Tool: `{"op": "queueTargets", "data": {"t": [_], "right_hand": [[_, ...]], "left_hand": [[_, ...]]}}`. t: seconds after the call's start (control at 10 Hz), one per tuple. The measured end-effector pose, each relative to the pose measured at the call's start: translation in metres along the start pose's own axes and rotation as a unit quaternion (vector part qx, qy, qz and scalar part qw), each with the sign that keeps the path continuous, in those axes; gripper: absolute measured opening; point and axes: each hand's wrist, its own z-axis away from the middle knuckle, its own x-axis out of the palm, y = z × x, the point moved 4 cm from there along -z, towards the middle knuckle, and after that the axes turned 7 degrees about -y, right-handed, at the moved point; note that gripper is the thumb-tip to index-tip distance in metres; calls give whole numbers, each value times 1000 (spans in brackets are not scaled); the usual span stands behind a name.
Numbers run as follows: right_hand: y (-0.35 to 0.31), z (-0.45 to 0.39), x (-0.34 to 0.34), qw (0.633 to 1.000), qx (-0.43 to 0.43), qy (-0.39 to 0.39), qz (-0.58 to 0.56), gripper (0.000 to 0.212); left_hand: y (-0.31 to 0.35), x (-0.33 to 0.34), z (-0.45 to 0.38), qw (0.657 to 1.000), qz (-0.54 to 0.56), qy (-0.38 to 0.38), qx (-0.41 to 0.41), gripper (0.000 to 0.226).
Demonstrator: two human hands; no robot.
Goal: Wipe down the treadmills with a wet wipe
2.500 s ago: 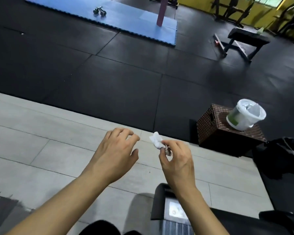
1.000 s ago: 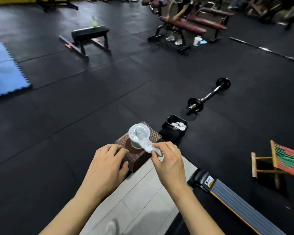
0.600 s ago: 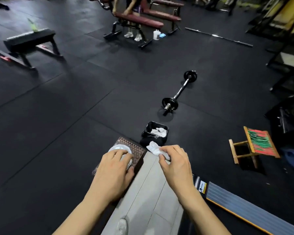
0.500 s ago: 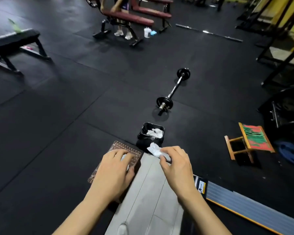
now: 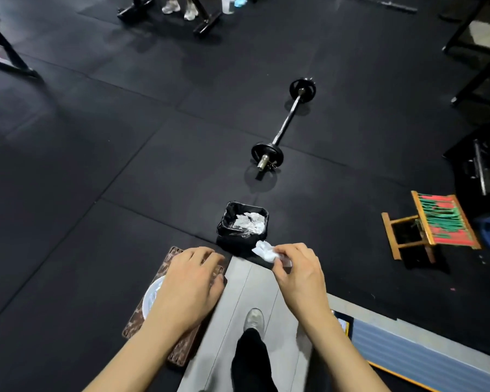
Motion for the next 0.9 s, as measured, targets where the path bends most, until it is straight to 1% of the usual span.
{"op": "queueTargets", "data": {"t": [0.1,0.3,0.4,0.5,0.7,0.8,0.9], "right_hand": [[32,-60,26,999,16,-41,10,20],[98,-165,106,986,25,-153,63,14],[128,-206,151,981,20,-172,89,13],[156,-247,193,976,19,-179,121,13],[196,-305,258,977,18,-178,120,21],[217,-319,280,977,23,-185,104,27],[226,-325,281,979,44,-173,95,30]], "left_hand": [[-7,17,-53,999,16,-19,-29,38],[-25,77,-157,997,22,-57,-41,38],[-40,118,-206,996,38,-65,-43,43],[-60,160,-252,995,34,-91,-40,43],[-96,207,-307,988,12,-146,-42,57],[-107,224,-324,984,8,-172,-48,64],[-112,231,-332,985,-4,-165,-47,66]]}}
